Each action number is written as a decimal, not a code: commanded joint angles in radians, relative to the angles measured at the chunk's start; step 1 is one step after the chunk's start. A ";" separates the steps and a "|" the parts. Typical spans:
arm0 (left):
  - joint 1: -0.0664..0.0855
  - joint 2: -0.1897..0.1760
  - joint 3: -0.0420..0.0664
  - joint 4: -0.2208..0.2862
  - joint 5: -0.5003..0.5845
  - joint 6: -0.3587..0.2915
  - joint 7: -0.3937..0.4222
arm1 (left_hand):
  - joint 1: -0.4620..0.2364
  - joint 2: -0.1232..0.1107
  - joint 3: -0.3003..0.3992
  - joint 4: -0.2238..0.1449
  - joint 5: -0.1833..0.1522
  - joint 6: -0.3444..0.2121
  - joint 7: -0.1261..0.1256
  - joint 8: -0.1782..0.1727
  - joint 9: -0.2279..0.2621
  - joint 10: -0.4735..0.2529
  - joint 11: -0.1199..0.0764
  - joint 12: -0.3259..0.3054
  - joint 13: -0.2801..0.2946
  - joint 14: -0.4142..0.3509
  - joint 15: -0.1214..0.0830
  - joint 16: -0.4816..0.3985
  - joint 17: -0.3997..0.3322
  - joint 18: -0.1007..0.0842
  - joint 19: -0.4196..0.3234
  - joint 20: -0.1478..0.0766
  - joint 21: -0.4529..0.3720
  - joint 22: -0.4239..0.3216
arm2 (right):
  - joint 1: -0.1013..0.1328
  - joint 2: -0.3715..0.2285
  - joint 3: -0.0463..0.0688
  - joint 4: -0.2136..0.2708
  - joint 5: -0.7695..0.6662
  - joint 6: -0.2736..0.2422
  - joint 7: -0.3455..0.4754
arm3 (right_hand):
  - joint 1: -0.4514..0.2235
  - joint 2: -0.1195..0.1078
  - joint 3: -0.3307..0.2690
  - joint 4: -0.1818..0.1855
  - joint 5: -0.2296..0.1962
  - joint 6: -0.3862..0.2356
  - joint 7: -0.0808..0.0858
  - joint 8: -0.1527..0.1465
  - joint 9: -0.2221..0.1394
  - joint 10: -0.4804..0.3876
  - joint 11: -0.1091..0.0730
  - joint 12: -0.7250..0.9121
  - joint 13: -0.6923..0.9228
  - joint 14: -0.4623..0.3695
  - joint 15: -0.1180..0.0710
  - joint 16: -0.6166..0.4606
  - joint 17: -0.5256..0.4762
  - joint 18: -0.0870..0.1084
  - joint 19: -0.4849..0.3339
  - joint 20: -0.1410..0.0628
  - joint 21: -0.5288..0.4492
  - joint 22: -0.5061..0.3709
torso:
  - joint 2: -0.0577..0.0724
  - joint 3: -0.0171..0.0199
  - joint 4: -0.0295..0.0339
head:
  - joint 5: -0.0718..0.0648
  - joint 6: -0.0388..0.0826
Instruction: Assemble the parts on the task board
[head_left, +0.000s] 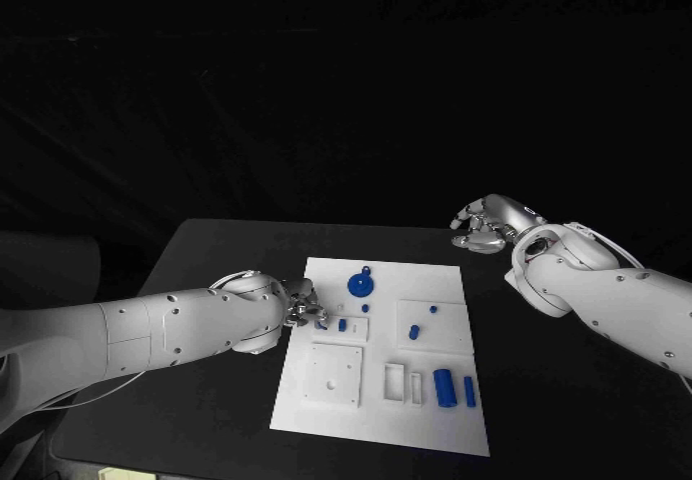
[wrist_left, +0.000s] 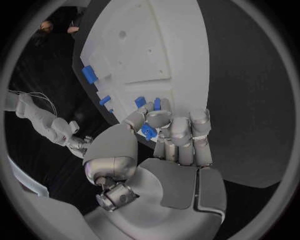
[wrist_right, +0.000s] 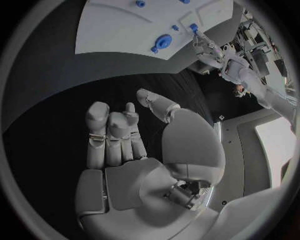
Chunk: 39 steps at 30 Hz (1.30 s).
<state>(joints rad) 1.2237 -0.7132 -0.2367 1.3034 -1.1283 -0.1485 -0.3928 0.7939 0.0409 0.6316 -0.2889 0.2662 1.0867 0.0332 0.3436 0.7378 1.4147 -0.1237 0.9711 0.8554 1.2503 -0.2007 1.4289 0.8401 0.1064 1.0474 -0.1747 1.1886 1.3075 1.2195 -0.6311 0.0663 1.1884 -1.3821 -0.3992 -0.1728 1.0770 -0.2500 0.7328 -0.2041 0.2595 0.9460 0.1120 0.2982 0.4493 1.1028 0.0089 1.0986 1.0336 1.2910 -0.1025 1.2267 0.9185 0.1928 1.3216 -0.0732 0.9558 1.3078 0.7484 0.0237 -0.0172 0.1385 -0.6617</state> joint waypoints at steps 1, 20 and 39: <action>-0.004 0.000 -0.004 -0.004 -0.015 0.052 -0.027 | 0.009 0.019 0.008 0.000 0.007 0.174 -0.050 0.003 0.002 -0.002 -0.003 0.005 0.001 0.009 -0.014 0.005 0.002 0.020 0.005 -0.091 0.006 0.008 | 0.000 0.000 0.000 0.001 -0.004 0.010 0.008 | -0.001 0.007 -0.005 0.000 0.005 -0.002 0.008 -0.005 -0.001 0.000 -0.003 0.004 -0.001 0.006 -0.001 -0.006 0.001 0.069 -0.001 -0.006 -0.007 0.006 | 0.000 0.0004 -0.0007 | -0.001 -0.001; -0.004 0.008 -0.004 -0.007 -0.003 0.075 -0.021 | -0.029 0.006 -0.010 0.022 -0.089 0.172 -0.048 0.022 -0.003 -0.003 0.001 0.013 -0.001 0.004 -0.010 0.005 0.001 0.017 -0.001 -0.090 0.006 0.007 | 0.000 0.001 0.000 0.003 -0.004 0.011 0.008 | -0.001 0.007 -0.006 0.000 0.006 -0.002 0.008 -0.005 -0.001 -0.001 -0.003 0.005 -0.002 0.006 -0.001 -0.006 0.001 0.069 -0.001 -0.006 -0.007 0.006 | 0.001 0.0006 -0.0004 | -0.003 -0.005; -0.004 0.014 -0.004 -0.016 -0.003 0.071 -0.018 | -0.055 -0.004 -0.012 0.055 -0.144 0.168 -0.049 0.035 -0.012 -0.005 0.000 0.017 -0.005 0.004 -0.010 0.007 0.001 0.019 -0.002 -0.091 0.006 0.007 | 0.000 0.002 0.000 0.003 -0.004 0.011 0.008 | -0.001 0.007 -0.006 0.000 0.006 -0.002 0.008 -0.005 -0.001 -0.001 -0.003 0.005 -0.002 0.006 -0.001 -0.006 0.002 0.069 0.000 -0.006 -0.007 0.006 | 0.001 0.0006 -0.0004 | -0.008 -0.005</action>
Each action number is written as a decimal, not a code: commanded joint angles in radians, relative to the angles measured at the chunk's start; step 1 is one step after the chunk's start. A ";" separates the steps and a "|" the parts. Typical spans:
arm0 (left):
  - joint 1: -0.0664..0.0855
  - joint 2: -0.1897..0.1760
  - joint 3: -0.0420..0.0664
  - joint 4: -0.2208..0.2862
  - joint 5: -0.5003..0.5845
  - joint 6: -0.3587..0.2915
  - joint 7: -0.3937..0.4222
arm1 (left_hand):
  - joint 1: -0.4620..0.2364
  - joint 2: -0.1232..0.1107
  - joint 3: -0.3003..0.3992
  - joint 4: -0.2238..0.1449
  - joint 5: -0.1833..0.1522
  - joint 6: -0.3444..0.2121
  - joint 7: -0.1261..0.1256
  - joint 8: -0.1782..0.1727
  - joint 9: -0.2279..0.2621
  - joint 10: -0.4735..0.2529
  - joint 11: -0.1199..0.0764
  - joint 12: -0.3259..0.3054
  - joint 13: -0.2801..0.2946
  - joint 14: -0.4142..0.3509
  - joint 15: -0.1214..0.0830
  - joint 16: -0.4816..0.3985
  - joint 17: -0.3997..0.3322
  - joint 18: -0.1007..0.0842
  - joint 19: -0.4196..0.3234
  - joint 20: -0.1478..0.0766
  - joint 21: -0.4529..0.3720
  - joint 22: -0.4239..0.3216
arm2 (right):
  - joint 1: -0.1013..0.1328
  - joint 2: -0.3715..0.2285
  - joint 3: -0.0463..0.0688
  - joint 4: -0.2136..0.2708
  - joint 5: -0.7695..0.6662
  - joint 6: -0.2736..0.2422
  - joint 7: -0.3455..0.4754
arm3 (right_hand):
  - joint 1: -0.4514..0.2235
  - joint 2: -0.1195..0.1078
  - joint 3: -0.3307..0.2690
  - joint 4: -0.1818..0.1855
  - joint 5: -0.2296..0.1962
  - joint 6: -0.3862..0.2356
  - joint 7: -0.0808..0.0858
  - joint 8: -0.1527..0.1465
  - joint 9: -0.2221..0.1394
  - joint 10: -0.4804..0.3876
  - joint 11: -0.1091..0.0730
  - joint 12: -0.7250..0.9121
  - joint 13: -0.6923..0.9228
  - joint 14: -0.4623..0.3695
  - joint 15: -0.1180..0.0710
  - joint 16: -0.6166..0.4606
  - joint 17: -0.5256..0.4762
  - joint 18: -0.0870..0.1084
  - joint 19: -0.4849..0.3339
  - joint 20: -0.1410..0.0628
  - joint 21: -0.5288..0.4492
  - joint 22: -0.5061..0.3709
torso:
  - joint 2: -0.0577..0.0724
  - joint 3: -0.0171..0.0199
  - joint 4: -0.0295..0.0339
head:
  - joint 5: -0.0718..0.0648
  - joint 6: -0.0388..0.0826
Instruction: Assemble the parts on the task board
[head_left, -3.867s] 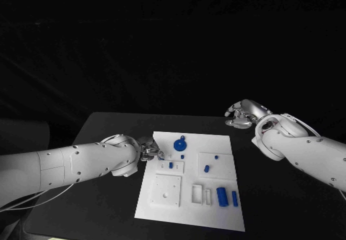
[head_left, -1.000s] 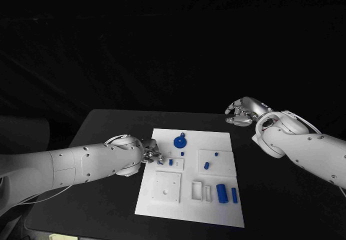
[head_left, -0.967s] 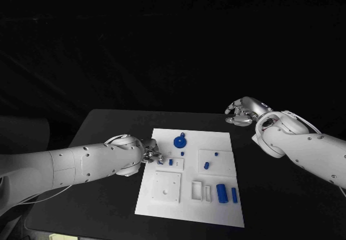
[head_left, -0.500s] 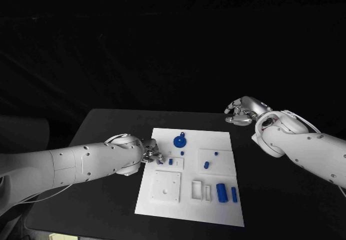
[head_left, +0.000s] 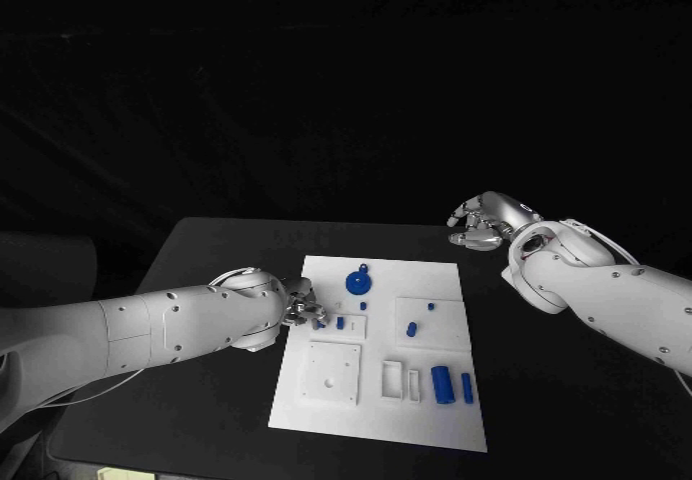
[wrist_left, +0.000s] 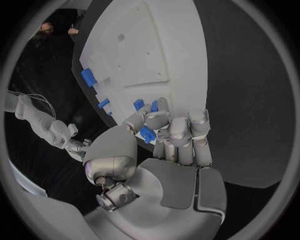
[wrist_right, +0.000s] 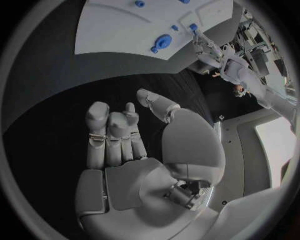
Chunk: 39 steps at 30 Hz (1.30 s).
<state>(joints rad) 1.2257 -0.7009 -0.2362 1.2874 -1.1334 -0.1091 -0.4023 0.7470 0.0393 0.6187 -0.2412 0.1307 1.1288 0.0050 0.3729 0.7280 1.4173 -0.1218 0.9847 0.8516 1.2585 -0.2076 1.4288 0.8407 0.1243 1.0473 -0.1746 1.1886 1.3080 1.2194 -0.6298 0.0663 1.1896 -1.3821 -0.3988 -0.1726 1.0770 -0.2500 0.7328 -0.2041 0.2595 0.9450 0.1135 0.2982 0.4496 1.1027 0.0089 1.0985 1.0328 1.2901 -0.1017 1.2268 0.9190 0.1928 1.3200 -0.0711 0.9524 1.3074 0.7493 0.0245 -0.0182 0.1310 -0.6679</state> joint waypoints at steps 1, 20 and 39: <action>-0.006 0.002 -0.005 0.000 0.002 0.031 -0.010 | -0.012 -0.005 0.001 0.013 -0.027 0.125 -0.021 0.008 -0.004 -0.008 -0.002 0.004 -0.002 -0.005 -0.003 0.007 0.000 0.001 -0.002 -0.092 0.006 0.006 | 0.000 0.000 0.000 0.002 -0.004 0.010 0.008 | -0.001 0.007 -0.006 0.000 0.006 -0.001 0.006 -0.005 -0.001 -0.001 -0.003 0.005 -0.001 0.007 -0.002 -0.007 0.001 0.069 0.001 -0.008 -0.004 0.006 | 0.000 -0.0002 0.0007 | -0.001 0.001; -0.006 -0.004 -0.004 -0.008 0.002 0.011 -0.015 | -0.084 -0.133 -0.022 0.082 -0.082 0.113 -0.022 0.025 -0.011 -0.011 -0.003 0.007 -0.008 -0.009 -0.008 0.007 -0.001 0.009 -0.005 -0.096 0.004 0.003 | 0.000 -0.001 0.000 0.000 -0.004 0.008 0.008 | -0.001 0.007 -0.006 0.000 0.007 -0.001 0.006 -0.005 -0.001 -0.001 -0.003 0.005 -0.002 0.007 -0.002 -0.007 0.001 0.069 0.001 -0.008 -0.004 0.006 | -0.001 -0.0010 0.0012 | -0.003 0.003; -0.005 -0.038 0.033 0.023 0.185 -0.132 0.037 | -0.031 -0.265 0.032 0.135 -0.082 -0.082 0.039 -0.049 -0.028 -0.102 0.054 -0.087 -0.058 -0.071 0.033 -0.062 -0.039 -0.003 -0.048 -0.082 -0.033 -0.017 | -0.001 -0.003 0.000 -0.001 -0.004 0.005 0.009 | -0.001 0.006 -0.006 0.000 0.007 -0.002 0.007 -0.006 -0.001 -0.001 -0.003 0.006 -0.002 0.007 -0.002 -0.007 0.002 0.069 0.001 -0.009 -0.004 0.007 | -0.001 -0.0002 0.0018 | -0.004 0.012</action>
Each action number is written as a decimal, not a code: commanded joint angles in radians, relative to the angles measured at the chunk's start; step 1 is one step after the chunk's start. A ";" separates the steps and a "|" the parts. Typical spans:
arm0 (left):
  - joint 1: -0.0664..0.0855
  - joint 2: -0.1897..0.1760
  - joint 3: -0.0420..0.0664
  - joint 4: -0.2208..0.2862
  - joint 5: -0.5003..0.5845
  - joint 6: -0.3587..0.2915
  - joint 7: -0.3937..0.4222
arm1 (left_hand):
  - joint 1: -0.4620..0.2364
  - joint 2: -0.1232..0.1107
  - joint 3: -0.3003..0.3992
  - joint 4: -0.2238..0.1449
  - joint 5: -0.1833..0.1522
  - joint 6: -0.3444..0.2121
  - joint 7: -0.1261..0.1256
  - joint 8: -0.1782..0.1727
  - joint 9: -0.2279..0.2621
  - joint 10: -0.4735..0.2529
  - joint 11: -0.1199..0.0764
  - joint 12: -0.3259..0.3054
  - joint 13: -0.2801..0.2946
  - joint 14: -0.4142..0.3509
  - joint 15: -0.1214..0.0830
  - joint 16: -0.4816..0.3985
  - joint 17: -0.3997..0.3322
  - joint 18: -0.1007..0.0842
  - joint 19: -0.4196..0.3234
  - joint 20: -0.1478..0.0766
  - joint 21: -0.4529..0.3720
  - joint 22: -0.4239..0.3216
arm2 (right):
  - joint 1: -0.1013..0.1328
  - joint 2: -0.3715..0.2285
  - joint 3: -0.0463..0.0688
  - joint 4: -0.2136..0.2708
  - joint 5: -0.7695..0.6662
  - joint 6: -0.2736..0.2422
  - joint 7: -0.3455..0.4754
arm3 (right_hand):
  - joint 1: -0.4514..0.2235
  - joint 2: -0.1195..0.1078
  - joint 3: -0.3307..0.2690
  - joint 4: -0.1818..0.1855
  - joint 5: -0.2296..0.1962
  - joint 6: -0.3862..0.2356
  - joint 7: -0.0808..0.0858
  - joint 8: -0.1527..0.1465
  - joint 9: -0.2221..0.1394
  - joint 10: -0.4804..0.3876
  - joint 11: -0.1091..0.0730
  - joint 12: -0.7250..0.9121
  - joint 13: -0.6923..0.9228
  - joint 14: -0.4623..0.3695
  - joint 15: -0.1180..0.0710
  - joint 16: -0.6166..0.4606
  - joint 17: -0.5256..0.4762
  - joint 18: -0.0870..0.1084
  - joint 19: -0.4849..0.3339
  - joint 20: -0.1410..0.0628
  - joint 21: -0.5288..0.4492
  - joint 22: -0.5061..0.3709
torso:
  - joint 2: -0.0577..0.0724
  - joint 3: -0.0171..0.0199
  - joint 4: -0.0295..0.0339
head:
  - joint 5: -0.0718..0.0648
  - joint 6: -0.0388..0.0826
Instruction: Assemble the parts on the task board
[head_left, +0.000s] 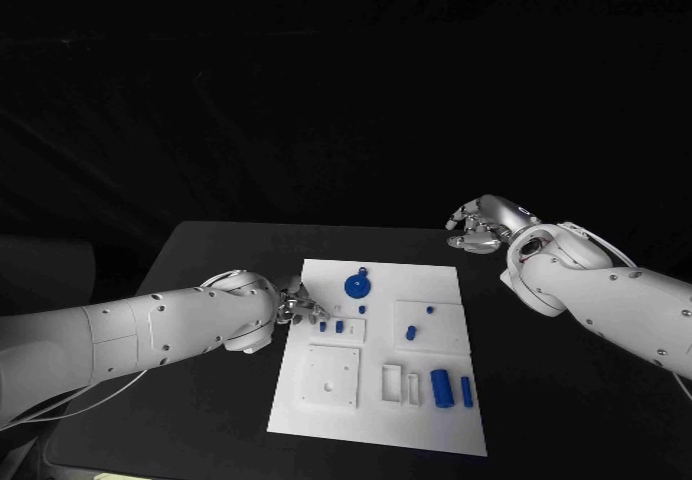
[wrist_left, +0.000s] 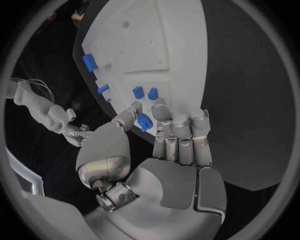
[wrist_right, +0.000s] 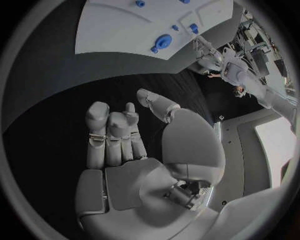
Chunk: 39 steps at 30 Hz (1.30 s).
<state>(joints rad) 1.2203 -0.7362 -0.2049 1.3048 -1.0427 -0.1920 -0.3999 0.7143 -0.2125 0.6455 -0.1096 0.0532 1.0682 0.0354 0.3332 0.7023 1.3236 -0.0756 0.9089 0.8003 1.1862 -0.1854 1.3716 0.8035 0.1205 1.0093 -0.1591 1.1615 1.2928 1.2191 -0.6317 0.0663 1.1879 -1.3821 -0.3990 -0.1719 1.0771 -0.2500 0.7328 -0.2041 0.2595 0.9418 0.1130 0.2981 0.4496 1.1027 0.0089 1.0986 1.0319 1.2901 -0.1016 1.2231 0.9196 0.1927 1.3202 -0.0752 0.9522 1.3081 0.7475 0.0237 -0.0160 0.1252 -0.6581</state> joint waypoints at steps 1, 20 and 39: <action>0.000 -0.004 0.006 0.006 0.099 -0.049 0.038 | 0.004 -0.018 0.005 0.006 -0.005 -0.031 0.014 -0.012 -0.003 -0.020 0.012 -0.026 -0.015 -0.002 0.015 -0.007 -0.004 -0.001 -0.013 -0.096 -0.008 -0.003 | -0.001 -0.001 0.000 0.001 -0.004 0.005 0.009 | -0.001 0.006 -0.006 0.000 0.007 0.001 0.007 -0.006 -0.002 -0.001 -0.003 0.006 -0.001 0.007 -0.002 -0.003 0.001 0.069 0.001 -0.005 -0.004 0.006 | 0.001 0.0010 -0.0004 | 0.001 0.002; 0.003 0.048 0.026 -0.008 -0.024 -0.245 0.408 | 0.400 0.032 0.021 -0.173 -0.001 -0.133 0.092 -0.040 -0.020 -0.229 0.127 -0.453 -0.312 -0.192 0.132 -0.234 -0.139 -0.057 -0.195 0.005 -0.176 -0.061 | -0.001 -0.006 0.000 -0.007 0.001 0.002 0.018 | -0.001 0.006 -0.007 -0.001 0.007 0.000 0.007 -0.006 -0.002 -0.001 -0.002 0.006 -0.002 0.008 -0.002 -0.004 0.001 0.069 0.001 -0.005 -0.004 0.006 | 0.002 -0.0004 -0.0021 | -0.007 0.017; -0.003 0.182 0.008 -0.127 -0.434 -0.174 0.413 | 0.465 0.017 -0.003 -0.172 0.005 -0.118 0.096 -0.069 -0.083 -0.191 0.168 -0.733 -0.485 -0.137 0.167 -0.261 -0.163 -0.025 -0.150 0.040 -0.194 -0.057 | -0.001 0.005 0.000 -0.012 0.007 0.003 0.027 | -0.001 0.007 -0.006 0.000 0.009 -0.002 0.008 -0.008 -0.002 -0.002 -0.002 0.006 -0.003 0.007 -0.001 -0.004 0.002 0.069 0.001 -0.004 -0.005 0.006 | 0.003 0.0008 -0.0041 | -0.019 0.019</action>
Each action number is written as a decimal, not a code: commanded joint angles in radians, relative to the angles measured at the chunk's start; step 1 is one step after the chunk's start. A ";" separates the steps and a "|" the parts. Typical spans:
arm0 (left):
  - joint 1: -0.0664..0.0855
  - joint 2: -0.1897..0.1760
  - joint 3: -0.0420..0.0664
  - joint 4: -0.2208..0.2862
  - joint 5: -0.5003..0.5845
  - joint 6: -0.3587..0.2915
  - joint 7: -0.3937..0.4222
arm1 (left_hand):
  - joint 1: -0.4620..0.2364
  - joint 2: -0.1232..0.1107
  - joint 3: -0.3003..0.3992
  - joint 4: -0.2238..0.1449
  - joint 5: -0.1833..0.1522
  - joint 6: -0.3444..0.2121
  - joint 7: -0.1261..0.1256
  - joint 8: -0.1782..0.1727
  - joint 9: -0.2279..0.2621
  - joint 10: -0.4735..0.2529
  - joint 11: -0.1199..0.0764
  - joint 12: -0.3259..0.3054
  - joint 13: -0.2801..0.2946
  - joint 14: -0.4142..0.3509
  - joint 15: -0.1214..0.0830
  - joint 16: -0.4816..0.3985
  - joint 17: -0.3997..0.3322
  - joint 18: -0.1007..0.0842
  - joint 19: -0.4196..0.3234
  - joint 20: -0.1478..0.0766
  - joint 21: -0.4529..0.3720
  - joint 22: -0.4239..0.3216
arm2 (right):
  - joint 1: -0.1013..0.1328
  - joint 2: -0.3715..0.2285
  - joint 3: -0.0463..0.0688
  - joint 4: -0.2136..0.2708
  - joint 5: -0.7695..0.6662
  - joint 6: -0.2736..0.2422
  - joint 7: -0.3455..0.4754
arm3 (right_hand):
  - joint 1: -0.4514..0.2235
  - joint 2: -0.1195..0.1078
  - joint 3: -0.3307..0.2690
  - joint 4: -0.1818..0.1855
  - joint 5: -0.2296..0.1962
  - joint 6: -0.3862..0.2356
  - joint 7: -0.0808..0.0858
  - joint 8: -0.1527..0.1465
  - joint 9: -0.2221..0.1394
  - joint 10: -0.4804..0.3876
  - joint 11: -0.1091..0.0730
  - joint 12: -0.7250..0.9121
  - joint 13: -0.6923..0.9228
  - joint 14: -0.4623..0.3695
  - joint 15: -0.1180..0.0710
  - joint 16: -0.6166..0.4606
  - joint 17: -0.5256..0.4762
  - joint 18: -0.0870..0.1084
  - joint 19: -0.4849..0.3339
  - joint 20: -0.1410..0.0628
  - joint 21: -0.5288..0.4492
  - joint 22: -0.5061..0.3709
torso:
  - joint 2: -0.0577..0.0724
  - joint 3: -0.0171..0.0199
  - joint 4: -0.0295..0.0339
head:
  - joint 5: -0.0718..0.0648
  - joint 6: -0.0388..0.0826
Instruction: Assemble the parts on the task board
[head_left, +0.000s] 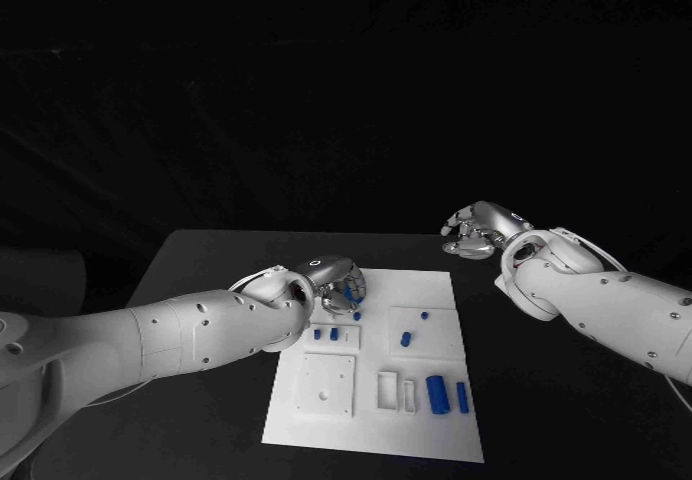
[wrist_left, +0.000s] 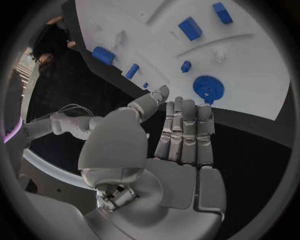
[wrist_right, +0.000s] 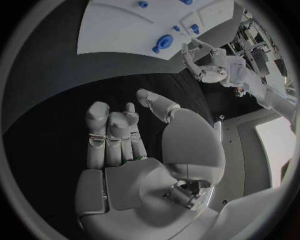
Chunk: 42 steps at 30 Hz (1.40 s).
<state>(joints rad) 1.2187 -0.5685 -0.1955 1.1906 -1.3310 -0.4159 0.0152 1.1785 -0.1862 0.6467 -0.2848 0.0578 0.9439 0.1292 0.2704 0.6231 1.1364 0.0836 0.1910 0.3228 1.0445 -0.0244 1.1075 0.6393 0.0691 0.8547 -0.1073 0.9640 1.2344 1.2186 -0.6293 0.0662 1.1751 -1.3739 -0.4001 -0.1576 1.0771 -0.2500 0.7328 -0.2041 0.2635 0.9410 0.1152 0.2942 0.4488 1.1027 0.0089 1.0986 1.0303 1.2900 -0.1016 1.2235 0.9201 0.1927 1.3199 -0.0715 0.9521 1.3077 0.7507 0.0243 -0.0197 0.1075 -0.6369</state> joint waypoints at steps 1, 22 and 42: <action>-0.002 0.019 -0.002 -0.018 -0.160 0.060 -0.008 | -0.003 -0.011 -0.005 0.004 -0.001 0.005 0.002 -0.008 -0.006 -0.009 0.011 -0.023 -0.012 0.004 0.008 0.003 0.001 0.027 0.005 -0.010 0.003 0.002 | -0.001 0.004 0.001 0.001 -0.001 0.004 0.013 | -0.001 0.007 -0.006 0.000 0.005 -0.002 0.006 -0.004 -0.002 -0.002 -0.002 0.006 -0.001 0.007 -0.001 -0.005 0.001 0.069 0.001 -0.008 -0.005 0.007 | 0.000 0.0005 -0.0013 | -0.001 -0.002; -0.039 0.070 -0.004 -0.112 -0.185 0.054 0.010 | -0.008 -0.027 -0.001 0.031 0.001 -0.011 0.004 -0.028 -0.031 -0.048 0.029 -0.121 -0.084 0.018 0.024 0.023 0.004 0.052 0.027 0.007 0.015 0.021 | -0.001 0.006 0.001 0.006 -0.001 0.005 0.013 | -0.002 0.008 -0.007 0.000 0.006 -0.002 0.006 -0.004 -0.002 -0.002 -0.001 0.006 -0.002 0.008 -0.001 -0.005 0.001 0.069 0.002 -0.008 -0.005 0.007 | -0.001 0.0003 0.0009 | -0.011 -0.009; -0.048 0.093 -0.004 -0.155 -0.163 0.092 0.026 | -0.001 0.013 -0.006 0.028 0.003 -0.016 0.009 -0.037 -0.053 -0.011 0.015 -0.117 -0.118 0.053 0.010 0.074 -0.001 0.065 0.056 -0.004 0.052 0.050 | -0.001 0.007 0.001 0.012 -0.005 0.005 0.012 | -0.002 0.008 -0.007 0.000 0.007 -0.001 0.006 -0.004 -0.001 -0.002 -0.001 0.007 -0.002 0.008 -0.001 -0.005 0.002 0.069 0.002 -0.008 -0.005 0.007 | -0.002 0.0004 0.0020 | -0.015 -0.013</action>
<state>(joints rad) 1.1709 -0.4780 -0.2001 1.0370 -1.5025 -0.3395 0.0255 1.1783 -0.1835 0.6456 -0.2558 0.0578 0.9267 0.1388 0.2354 0.5702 1.1226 0.0977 0.0695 0.2055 1.0925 -0.0158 1.1792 0.6380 0.0608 0.9034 -0.1126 1.0131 1.2847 1.2186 -0.6234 0.0661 1.1856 -1.3723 -0.3999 -0.1541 1.0771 -0.2500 0.7328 -0.2041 0.2673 0.9370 0.1141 0.2942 0.4483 1.1027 0.0089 1.0986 1.0295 1.2901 -0.1015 1.2237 0.9207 0.1927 1.3240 -0.0717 0.9521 1.3073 0.7491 0.0246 -0.0174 0.0930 -0.6490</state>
